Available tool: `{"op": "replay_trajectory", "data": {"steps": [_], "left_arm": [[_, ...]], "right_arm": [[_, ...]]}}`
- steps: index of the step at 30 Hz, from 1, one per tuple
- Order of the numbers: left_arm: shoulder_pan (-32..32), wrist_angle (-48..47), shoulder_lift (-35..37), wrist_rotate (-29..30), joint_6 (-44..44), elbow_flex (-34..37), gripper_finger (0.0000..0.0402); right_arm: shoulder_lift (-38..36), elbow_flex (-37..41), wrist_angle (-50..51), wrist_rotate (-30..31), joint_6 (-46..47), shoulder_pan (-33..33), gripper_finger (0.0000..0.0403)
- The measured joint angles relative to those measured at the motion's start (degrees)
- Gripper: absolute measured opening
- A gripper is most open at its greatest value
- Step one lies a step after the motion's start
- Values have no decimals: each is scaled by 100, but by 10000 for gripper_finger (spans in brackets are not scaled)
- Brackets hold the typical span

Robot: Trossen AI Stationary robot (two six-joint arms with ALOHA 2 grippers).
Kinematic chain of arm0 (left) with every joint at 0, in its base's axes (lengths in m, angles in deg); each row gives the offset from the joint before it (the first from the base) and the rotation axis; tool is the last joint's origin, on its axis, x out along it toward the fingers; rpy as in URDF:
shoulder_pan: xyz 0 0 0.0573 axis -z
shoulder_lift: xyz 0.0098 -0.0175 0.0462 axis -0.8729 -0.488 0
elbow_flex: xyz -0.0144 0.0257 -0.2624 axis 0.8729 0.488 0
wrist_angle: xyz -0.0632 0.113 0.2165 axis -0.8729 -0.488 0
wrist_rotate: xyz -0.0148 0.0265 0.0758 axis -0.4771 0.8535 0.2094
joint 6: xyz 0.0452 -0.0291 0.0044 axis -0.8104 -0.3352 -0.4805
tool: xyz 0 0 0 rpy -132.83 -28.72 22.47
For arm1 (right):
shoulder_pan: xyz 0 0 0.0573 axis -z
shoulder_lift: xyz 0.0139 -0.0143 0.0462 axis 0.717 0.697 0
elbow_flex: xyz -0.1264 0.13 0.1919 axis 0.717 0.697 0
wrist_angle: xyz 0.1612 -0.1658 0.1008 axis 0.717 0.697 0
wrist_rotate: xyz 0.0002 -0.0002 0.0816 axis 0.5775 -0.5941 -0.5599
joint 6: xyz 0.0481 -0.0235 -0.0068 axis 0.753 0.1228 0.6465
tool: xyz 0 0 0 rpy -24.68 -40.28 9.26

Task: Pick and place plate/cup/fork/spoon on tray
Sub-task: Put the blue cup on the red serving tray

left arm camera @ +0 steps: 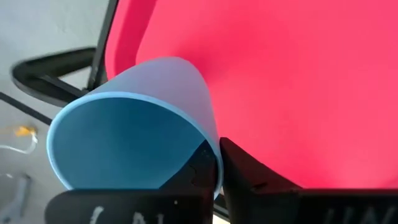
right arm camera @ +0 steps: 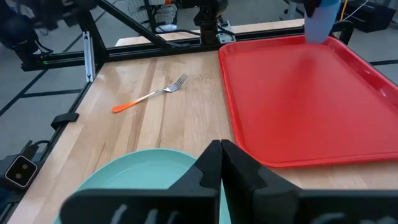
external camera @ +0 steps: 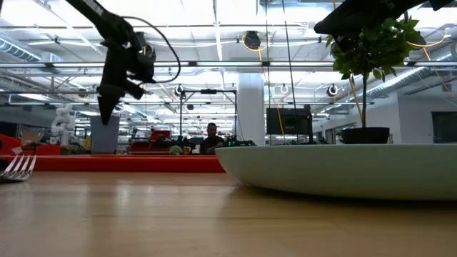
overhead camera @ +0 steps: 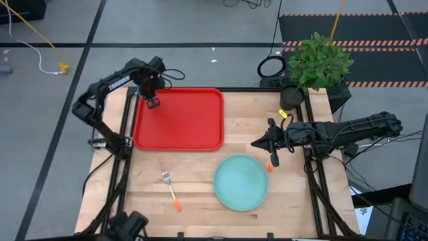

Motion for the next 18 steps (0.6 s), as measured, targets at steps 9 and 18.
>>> {"op": "replay_trajectory", "data": {"steps": [9,18], "left_arm": [[-278,394,-412,-9,99,0,9],[-337,543,-408,12,186,0,70]], "right_arm": [[1,0,2,-1,0,0,0],[2,2,0,-2,2,0,0]]}}
